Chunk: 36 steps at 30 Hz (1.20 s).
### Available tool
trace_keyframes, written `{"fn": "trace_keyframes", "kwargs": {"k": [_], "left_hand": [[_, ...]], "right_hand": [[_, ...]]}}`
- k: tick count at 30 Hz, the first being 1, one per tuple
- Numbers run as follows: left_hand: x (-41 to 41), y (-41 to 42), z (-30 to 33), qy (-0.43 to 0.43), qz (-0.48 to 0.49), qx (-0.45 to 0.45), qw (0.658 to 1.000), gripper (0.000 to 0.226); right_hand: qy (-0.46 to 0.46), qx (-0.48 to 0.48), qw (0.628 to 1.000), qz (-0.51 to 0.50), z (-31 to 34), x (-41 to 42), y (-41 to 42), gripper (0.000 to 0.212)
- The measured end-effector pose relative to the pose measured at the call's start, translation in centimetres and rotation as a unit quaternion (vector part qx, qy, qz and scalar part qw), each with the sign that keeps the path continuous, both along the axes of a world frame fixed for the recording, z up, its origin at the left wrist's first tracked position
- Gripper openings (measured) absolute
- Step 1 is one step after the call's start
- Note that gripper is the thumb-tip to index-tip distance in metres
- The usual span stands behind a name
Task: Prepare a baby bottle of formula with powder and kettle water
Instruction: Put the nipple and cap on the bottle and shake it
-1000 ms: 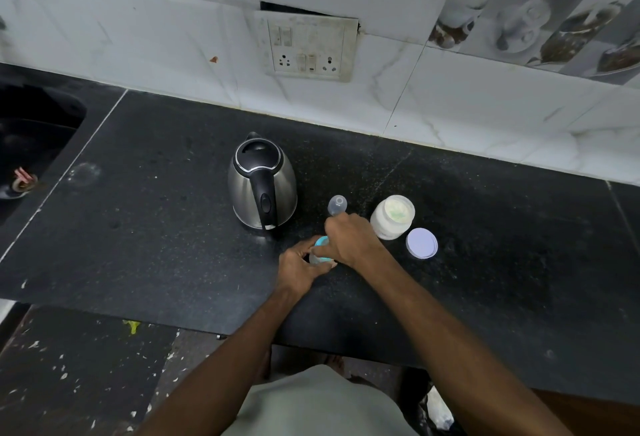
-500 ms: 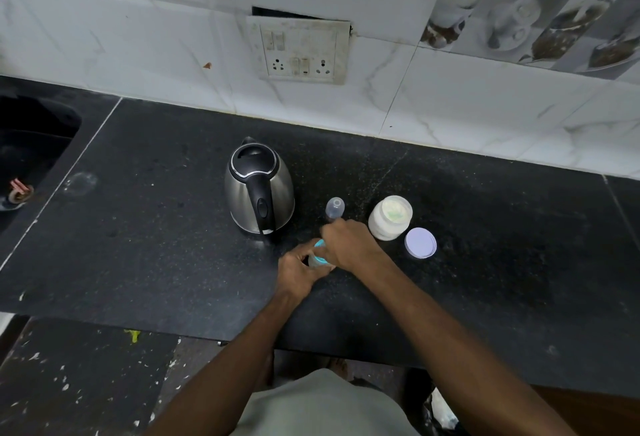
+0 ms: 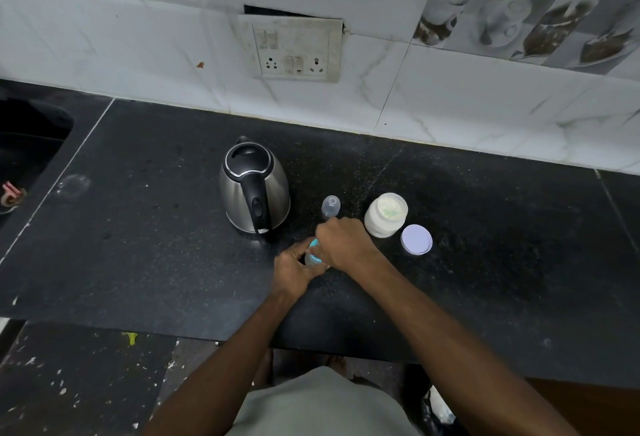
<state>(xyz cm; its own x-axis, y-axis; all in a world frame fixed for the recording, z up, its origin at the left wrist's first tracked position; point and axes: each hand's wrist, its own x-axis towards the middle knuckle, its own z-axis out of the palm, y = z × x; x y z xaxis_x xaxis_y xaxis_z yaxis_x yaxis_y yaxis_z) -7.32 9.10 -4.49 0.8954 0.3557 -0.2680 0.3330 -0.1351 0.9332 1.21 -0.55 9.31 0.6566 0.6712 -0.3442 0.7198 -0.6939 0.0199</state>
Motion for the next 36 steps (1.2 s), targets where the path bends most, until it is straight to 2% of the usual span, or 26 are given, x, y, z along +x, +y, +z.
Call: {"fn": "trace_keyframes", "kwargs": {"k": [3, 5, 10, 12, 18, 23, 26, 29, 34, 36], "left_hand": [[0.0, 0.0, -0.1, 0.008, 0.004, -0.019, 1.000, 0.053], [0.0, 0.0, 0.0, 0.010, 0.006, -0.020, 1.000, 0.053], [-0.1, 0.0, 0.2, 0.001, -0.005, 0.002, 1.000, 0.054], [-0.1, 0.0, 0.3, -0.001, -0.006, -0.002, 1.000, 0.055], [-0.1, 0.1, 0.7, -0.004, -0.015, -0.004, 1.000, 0.060], [-0.3, -0.3, 0.9, -0.009, -0.012, -0.010, 1.000, 0.052], [-0.3, -0.6, 1.1, -0.008, -0.008, 0.023, 1.000, 0.032], [-0.2, -0.7, 1.2, -0.013, -0.010, 0.040, 0.999, 0.023], [-0.2, -0.3, 1.3, -0.019, -0.031, 0.052, 0.998, 0.027], [-0.3, -0.2, 1.6, -0.024, -0.023, 0.046, 0.998, 0.037]], "right_hand": [[-0.021, -0.020, 0.999, -0.018, 0.3, 0.1, -0.2, 0.048], [-0.003, -0.029, 0.999, -0.026, 0.3, 0.3, -0.4, 0.053], [0.102, 0.025, 0.994, 0.031, -0.4, 0.7, -0.8, 0.045], [0.095, 0.028, 0.995, 0.021, -0.5, 0.6, -0.7, 0.036], [0.103, 0.029, 0.994, -0.033, -0.3, 0.4, 0.3, 0.032], [0.121, 0.049, 0.988, -0.083, -0.5, 0.1, 0.4, 0.025], [0.116, 0.084, 0.981, -0.130, -1.0, -0.6, 0.1, 0.029], [0.101, 0.109, 0.977, -0.154, -1.6, -1.5, 0.1, 0.031], [0.108, 0.106, 0.979, -0.139, -1.8, -0.8, -0.1, 0.044], [0.119, 0.097, 0.981, -0.120, -2.0, -0.5, -0.4, 0.047]]}}
